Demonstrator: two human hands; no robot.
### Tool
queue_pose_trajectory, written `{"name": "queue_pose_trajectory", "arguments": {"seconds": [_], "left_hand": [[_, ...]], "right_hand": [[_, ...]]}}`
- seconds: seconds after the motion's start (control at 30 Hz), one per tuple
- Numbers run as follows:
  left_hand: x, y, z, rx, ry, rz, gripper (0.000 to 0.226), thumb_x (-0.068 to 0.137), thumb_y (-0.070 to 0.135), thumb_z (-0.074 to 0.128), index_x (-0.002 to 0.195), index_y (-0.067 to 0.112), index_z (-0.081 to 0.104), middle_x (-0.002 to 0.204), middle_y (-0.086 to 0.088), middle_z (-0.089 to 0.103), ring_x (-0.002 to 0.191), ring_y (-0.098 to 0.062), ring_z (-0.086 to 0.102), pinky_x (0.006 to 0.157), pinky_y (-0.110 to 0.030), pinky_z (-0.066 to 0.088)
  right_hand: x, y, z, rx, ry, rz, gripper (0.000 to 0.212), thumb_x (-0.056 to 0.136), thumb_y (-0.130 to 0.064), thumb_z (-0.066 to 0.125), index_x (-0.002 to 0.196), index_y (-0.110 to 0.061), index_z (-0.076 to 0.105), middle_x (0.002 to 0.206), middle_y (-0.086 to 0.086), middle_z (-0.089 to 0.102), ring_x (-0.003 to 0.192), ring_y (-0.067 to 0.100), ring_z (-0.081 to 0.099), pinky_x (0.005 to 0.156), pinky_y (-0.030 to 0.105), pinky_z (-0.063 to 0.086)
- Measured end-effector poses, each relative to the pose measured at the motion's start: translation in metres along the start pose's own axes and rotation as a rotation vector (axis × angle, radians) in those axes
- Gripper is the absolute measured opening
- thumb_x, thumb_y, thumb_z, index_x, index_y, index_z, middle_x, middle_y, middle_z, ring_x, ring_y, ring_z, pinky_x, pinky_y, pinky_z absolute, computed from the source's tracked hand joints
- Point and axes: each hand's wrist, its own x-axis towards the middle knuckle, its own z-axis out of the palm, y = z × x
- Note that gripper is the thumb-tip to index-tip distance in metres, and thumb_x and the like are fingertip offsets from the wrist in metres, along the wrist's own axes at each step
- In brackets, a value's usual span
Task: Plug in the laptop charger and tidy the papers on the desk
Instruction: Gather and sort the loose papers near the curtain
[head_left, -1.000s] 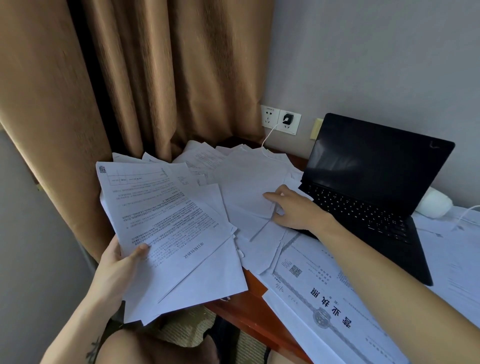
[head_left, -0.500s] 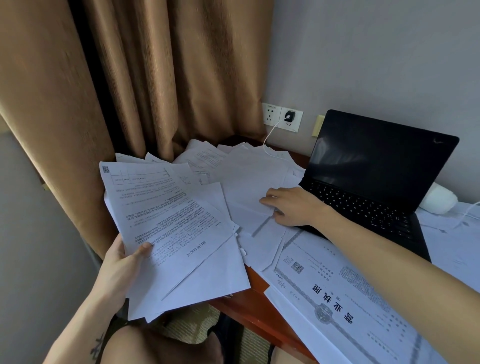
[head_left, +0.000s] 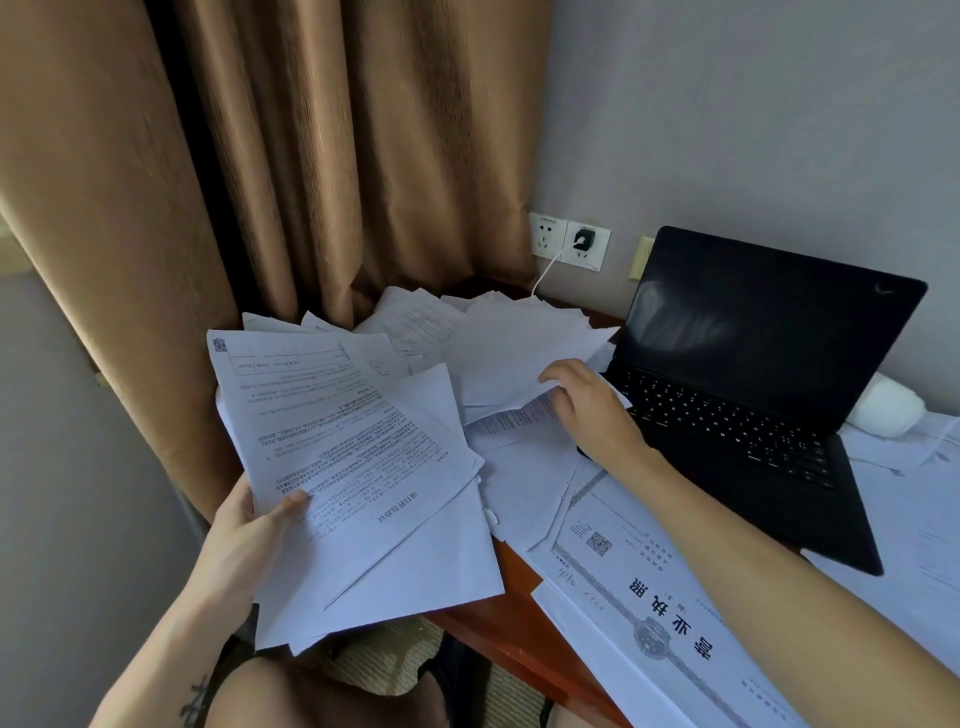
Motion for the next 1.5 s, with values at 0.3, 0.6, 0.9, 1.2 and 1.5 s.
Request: {"name": "queue_pose_trajectory", "arguments": {"seconds": [0.3,0.6,0.9,1.2,1.5], "left_hand": [[-0.002,0.001,0.006,-0.015,-0.001,0.002,0.036,0.103,0.007,0.062,0.131,0.029,0.063,0.114,0.009,0.075,0.102,-0.024,0.072,0.082,-0.041,0.056],[-0.005,0.002,0.001,0.018,0.009,-0.020,0.034,0.103,0.010,0.062,0.127,0.033,0.064,0.115,0.007,0.077,0.103,-0.025,0.074,0.087,-0.047,0.058],[-0.003,-0.001,0.006,-0.003,0.002,-0.023,0.036,0.103,0.008,0.061,0.133,0.028,0.061,0.118,0.005,0.075,0.105,-0.026,0.073,0.085,-0.044,0.057],[-0.001,0.001,0.022,-0.056,-0.008,-0.053,0.037,0.103,0.004,0.061,0.130,0.029,0.062,0.120,0.004,0.074,0.109,-0.028,0.071,0.100,-0.052,0.054],[-0.005,0.001,0.035,-0.101,-0.075,-0.102,0.037,0.103,0.003,0.059,0.130,0.027,0.064,0.118,0.002,0.077,0.107,-0.028,0.074,0.098,-0.051,0.056]], "right_hand": [[0.004,0.004,-0.018,0.768,0.351,0.853,0.022,0.084,-0.027,0.058,0.086,-0.013,0.074,0.104,-0.003,0.069,0.092,0.021,0.064,0.081,0.034,0.051],[0.016,0.009,0.002,0.629,0.302,1.106,0.061,0.084,-0.002,0.074,0.136,0.001,0.042,0.138,0.016,0.050,0.106,0.029,0.057,0.088,0.032,0.049],[-0.018,0.021,-0.032,0.554,0.308,0.862,0.033,0.099,-0.003,0.052,0.130,-0.012,0.058,0.118,0.003,0.064,0.106,0.022,0.061,0.091,0.034,0.048],[-0.050,0.025,-0.068,0.853,0.436,0.950,0.027,0.104,-0.014,0.054,0.129,-0.023,0.058,0.110,-0.003,0.068,0.092,0.014,0.065,0.067,0.027,0.051],[-0.044,-0.025,-0.037,0.762,-0.057,0.700,0.038,0.105,-0.008,0.050,0.136,-0.030,0.052,0.118,-0.013,0.066,0.102,0.004,0.065,0.076,0.019,0.052]]}}
